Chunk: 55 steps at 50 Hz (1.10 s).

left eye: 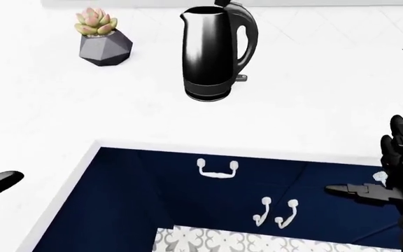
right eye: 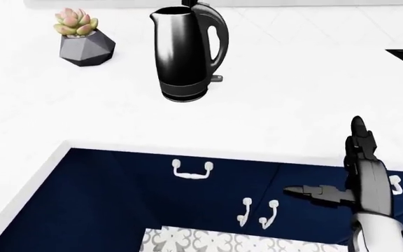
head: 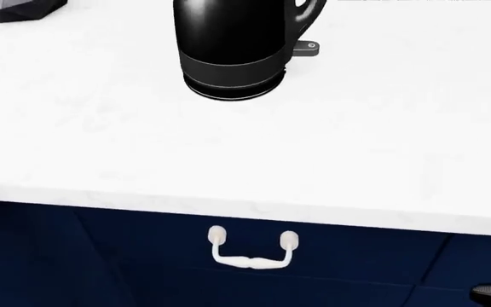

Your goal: Close the lid of the electric kettle.

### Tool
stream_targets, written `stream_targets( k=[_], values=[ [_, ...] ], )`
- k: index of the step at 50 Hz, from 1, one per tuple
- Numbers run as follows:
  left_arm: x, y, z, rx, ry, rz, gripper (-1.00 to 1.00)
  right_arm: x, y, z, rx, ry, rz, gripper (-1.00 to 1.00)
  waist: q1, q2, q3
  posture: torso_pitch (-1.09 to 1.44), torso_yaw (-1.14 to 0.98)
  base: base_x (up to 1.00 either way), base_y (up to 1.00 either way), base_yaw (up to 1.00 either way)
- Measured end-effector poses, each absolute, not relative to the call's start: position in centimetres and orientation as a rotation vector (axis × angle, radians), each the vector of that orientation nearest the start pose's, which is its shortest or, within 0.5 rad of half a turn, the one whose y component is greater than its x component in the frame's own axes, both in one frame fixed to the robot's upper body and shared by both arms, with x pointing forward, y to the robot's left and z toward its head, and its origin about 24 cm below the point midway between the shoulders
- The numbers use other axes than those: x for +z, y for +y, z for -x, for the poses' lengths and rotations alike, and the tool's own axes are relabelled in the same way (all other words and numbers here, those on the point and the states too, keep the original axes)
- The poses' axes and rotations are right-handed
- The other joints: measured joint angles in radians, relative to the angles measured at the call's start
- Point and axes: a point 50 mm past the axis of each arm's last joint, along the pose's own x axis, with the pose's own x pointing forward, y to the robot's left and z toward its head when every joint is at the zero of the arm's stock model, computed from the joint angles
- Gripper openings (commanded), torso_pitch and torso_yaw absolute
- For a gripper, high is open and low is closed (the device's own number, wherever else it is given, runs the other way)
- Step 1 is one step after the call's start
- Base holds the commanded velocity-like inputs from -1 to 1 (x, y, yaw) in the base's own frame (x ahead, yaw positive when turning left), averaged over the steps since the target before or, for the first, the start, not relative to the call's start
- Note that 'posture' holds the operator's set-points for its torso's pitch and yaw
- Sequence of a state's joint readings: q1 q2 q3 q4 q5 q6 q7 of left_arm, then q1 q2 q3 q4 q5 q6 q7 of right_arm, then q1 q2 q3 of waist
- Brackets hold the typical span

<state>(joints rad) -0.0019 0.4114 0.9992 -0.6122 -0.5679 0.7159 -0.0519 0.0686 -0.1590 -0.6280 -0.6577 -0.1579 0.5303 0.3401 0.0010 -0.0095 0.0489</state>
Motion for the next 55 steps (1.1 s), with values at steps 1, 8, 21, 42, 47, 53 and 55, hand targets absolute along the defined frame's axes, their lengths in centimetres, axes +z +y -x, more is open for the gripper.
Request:
stream_targets(
  k=[1,8,21,42,47,53,55],
  values=[
    [20.0,34.6,-15.5,0.525,-0.247,0.048,1.0,14.7,-29.1,-18.0,-0.386,-0.005,0.343,1.0,-0.003,0.002,0.002,0.0,0.0,0.2,0.0,0.0],
    [19.9,34.8,-15.4,0.535,-0.238,0.05,1.0,15.0,-29.0,-18.0,-0.389,-0.021,0.352,1.0,-0.007,0.019,0.004,0.0,0.0,0.2,0.0,0.0],
    [20.1,34.9,-15.2,0.547,-0.247,0.035,1.0,14.9,-28.8,-18.2,-0.37,-0.033,0.344,1.0,0.002,0.011,0.019,0.0,0.0,0.07,0.0,0.0],
    [19.7,34.9,-15.5,0.536,-0.232,0.052,1.0,15.1,-29.0,-18.0,-0.386,-0.04,0.351,1.0,-0.008,0.026,-0.006,0.0,0.0,0.0,0.0,0.0],
    [19.7,34.9,-15.4,0.538,-0.234,0.051,1.0,15.0,-28.9,-18.1,-0.384,-0.038,0.35,1.0,-0.01,0.026,-0.004,0.0,0.0,0.0,0.0,0.0],
    [20.0,34.7,-15.4,0.531,-0.244,0.045,1.0,14.9,-28.8,-18.2,-0.378,-0.036,0.351,1.0,-0.009,0.026,-0.002,0.0,0.0,0.0,0.0,0.0],
    [20.1,34.6,-15.5,0.527,-0.251,0.042,1.0,14.9,-28.8,-18.2,-0.376,-0.037,0.351,1.0,-0.008,0.026,-0.002,0.0,0.0,0.0,0.0,0.0]
  ],
)
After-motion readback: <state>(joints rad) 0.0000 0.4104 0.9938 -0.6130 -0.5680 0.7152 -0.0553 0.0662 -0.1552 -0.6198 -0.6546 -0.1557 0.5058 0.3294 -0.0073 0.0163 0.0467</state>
